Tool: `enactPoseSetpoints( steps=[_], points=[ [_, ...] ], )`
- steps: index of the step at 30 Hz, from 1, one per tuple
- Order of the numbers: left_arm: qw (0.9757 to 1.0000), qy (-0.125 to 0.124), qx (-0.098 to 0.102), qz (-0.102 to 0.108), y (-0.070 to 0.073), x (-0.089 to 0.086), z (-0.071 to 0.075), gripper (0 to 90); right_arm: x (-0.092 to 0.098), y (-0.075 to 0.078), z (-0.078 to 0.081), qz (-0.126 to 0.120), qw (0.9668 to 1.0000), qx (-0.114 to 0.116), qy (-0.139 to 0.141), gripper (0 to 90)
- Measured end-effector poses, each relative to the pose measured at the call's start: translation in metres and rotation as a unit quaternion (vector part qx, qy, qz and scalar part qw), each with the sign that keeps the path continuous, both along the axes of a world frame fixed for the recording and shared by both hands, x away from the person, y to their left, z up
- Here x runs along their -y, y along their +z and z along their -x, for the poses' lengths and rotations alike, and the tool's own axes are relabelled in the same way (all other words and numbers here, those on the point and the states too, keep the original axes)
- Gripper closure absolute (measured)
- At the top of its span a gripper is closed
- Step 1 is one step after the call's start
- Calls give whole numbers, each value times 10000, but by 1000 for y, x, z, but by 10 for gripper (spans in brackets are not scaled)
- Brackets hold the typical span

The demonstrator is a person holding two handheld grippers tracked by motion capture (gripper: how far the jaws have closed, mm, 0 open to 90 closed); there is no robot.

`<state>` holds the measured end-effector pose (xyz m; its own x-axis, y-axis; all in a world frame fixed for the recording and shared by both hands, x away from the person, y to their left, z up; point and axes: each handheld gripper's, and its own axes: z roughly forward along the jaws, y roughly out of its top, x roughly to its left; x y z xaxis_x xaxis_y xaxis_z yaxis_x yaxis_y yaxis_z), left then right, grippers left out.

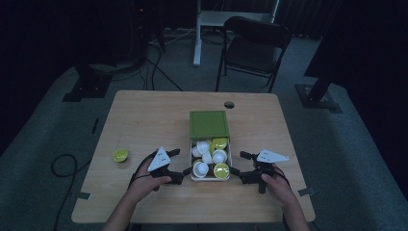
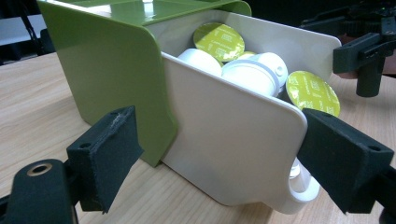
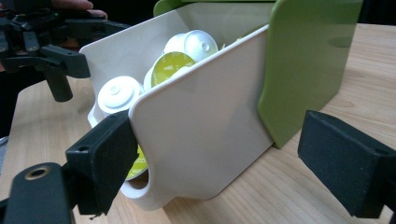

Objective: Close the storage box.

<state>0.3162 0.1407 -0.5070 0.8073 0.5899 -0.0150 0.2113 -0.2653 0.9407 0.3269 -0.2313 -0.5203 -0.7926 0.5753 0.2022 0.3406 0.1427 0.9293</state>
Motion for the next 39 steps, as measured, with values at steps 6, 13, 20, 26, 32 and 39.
enactPoseSetpoints(
  steps=[6, 13, 20, 26, 32, 39],
  points=[
    [10000, -19, -29, -8, 0, 2, -5, 144, 2, -1, -4, -36, 9999, -51, -87, 115],
    [10000, -6, -42, 1, 1, 3, -7, 144, 2, -1, -7, -43, 9999, -56, -120, 114],
    [9999, 55, -90, 46, 0, 1, -13, 145, 1, 1, -12, 17, 9999, -90, -141, 114],
    [9999, 90, -90, 55, 0, 0, -16, 145, -1, 3, -16, 85, 9998, -80, -141, 114],
    [9999, 110, -57, 64, 2, 0, -21, 145, -1, 4, -20, 46, 9997, -123, -182, 114],
    [9998, 174, -35, 86, 3, 0, -25, 145, -2, 5, -25, -35, 9995, -168, -255, 114]
  ],
)
